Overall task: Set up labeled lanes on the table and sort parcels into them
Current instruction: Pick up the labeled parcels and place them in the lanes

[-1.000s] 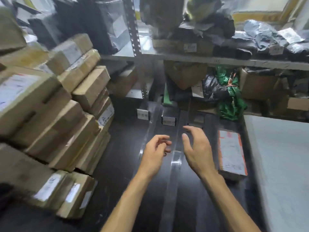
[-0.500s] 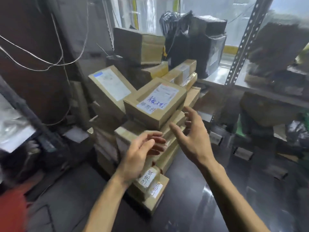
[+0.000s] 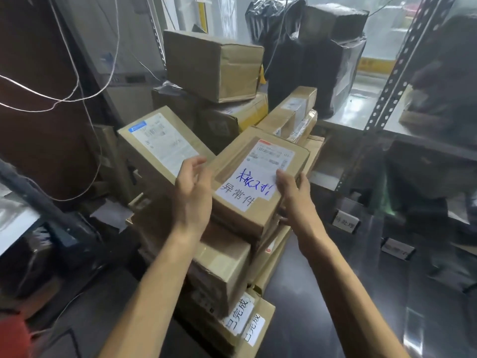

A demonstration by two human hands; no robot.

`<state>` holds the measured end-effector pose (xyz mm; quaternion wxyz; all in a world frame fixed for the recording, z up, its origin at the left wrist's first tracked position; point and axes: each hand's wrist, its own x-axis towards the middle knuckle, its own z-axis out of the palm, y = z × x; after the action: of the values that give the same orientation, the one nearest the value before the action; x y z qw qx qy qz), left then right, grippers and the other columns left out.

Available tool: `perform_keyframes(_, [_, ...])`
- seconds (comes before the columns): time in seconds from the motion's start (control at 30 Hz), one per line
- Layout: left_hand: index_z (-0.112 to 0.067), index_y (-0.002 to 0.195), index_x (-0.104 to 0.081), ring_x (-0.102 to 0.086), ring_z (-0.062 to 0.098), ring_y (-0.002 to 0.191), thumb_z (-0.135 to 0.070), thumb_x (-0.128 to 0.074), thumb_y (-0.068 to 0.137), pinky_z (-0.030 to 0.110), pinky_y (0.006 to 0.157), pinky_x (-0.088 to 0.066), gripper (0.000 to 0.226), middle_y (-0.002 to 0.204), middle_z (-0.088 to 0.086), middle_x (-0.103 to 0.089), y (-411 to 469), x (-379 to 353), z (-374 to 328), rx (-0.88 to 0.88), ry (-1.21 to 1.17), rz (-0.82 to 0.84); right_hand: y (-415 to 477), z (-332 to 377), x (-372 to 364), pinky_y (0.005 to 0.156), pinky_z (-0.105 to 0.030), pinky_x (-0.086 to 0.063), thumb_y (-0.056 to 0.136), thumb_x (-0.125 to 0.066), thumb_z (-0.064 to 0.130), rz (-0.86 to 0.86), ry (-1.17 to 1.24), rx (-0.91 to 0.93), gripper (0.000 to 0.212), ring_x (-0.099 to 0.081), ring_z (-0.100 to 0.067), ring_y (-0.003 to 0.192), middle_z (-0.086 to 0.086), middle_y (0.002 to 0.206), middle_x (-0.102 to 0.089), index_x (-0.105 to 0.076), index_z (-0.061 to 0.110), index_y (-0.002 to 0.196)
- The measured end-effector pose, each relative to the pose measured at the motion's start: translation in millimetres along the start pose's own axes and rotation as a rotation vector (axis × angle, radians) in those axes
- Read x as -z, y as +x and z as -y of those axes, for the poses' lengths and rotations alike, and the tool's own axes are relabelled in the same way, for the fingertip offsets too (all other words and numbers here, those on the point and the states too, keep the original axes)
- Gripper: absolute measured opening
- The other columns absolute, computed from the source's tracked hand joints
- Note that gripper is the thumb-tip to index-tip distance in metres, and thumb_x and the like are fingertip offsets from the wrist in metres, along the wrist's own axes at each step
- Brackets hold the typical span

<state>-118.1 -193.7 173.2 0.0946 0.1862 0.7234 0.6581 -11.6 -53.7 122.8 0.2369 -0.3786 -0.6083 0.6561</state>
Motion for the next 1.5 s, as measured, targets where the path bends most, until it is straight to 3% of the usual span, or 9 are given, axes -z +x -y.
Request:
perform_keyframes(0.07, [-0.024,0.114,-0.065,-0.066,0.003,0.096,-0.032,-0.055,0.098,0.018,0.076,-0.048,0.021,0.104,-0.007,-0.069,-2,-5,-2,0.032,-0.036,0.013,7,-7,-3,0.115,-0.062,-0.032,0.053,-0.049,0.105,-0.026,-0.005,-0.031,0.111,-0.045,-0.036,0.141,-0.001,0.152,-0.051,-0.02,0.059,0.149])
perform_keyframes(0.23, [-0.03,0.107,-0.066,-0.067,-0.001,0.095,-0.04,-0.055,0.083,0.013,0.075,-0.049,0.028,0.096,-0.017,-0.072,0,-13,-6,-0.031,-0.136,0.046,17,1,-6,0.116,-0.058,-0.033,0.055,-0.055,0.102,-0.048,0.244,-0.005,0.1,-0.044,-0.033,0.142,-0.01,0.151,-0.049,-0.031,0.064,0.145])
perform_keyframes(0.43, [-0.022,0.101,-0.07,-0.071,0.018,0.096,-0.03,-0.046,0.088,0.031,0.072,-0.055,0.029,0.097,0.001,-0.074,11,-13,-24,-0.131,-0.262,0.158,-14,37,19,0.092,-0.049,-0.06,0.091,-0.062,0.034,0.047,0.518,0.198,0.066,-0.064,-0.039,0.122,-0.016,0.141,-0.061,-0.04,0.019,0.151])
perform_keyframes(0.53, [-0.02,0.105,-0.069,-0.07,0.008,0.093,-0.034,-0.039,0.097,0.022,0.072,-0.054,0.034,0.099,-0.001,-0.074,18,-22,-25,-0.128,-0.242,0.294,-29,38,34,0.096,-0.055,-0.057,0.089,-0.063,0.028,-0.003,0.546,0.216,0.065,-0.063,-0.042,0.123,-0.02,0.14,-0.06,-0.042,0.015,0.149])
perform_keyframes(0.67, [-0.024,0.098,-0.071,-0.068,0.021,0.101,-0.037,-0.038,0.092,0.04,0.086,-0.052,0.036,0.1,0.002,-0.074,14,-45,-9,-0.04,-0.214,0.398,-46,26,46,0.101,-0.064,-0.05,0.088,-0.062,0.018,-0.167,0.526,0.22,0.053,-0.064,-0.043,0.12,-0.019,0.135,-0.064,-0.047,0.014,0.139])
perform_keyframes(1.1, [-0.018,0.097,-0.067,-0.065,0.012,0.086,-0.016,-0.041,0.101,0.019,0.069,-0.05,0.026,0.093,0.002,-0.07,-50,-121,-16,0.024,-0.243,0.646,-106,-8,148,0.087,-0.052,-0.061,0.094,-0.066,0.018,-0.384,0.598,0.154,0.058,-0.071,-0.037,0.11,-0.017,0.132,-0.066,-0.04,0.017,0.145])
perform_keyframes(1.3, [-0.022,0.093,-0.067,-0.063,0.016,0.087,-0.03,-0.046,0.076,0.028,0.077,-0.049,0.028,0.092,0.0,-0.067,-119,-194,-25,0.07,-0.2,0.687,-149,-39,268,0.082,-0.052,-0.063,0.09,-0.071,0.018,-0.491,0.599,0.079,0.058,-0.071,-0.039,0.109,-0.019,0.128,-0.067,-0.043,0.014,0.141])
perform_keyframes(1.43, [-0.024,0.1,-0.067,-0.065,0.02,0.097,-0.029,-0.05,0.089,0.035,0.084,-0.052,0.02,0.102,0.002,-0.068,-181,-247,-30,0.084,-0.127,0.764,-172,-62,349,0.09,-0.061,-0.058,0.067,-0.087,0.031,-0.526,0.56,-0.011,0.096,-0.069,-0.044,0.112,-0.026,0.13,-0.065,-0.041,0.006,0.147])
perform_keyframes(1.5, [-0.023,0.107,-0.065,-0.065,0.023,0.107,-0.022,-0.046,0.102,0.039,0.089,-0.054,0.02,0.111,0.005,-0.068,-213,-275,-29,0.16,-0.034,0.865,-185,-69,380,0.087,-0.056,-0.06,0.067,-0.084,0.031,-0.481,0.566,-0.082,0.09,-0.07,-0.043,0.109,-0.027,0.126,-0.067,-0.046,0.004,0.144])
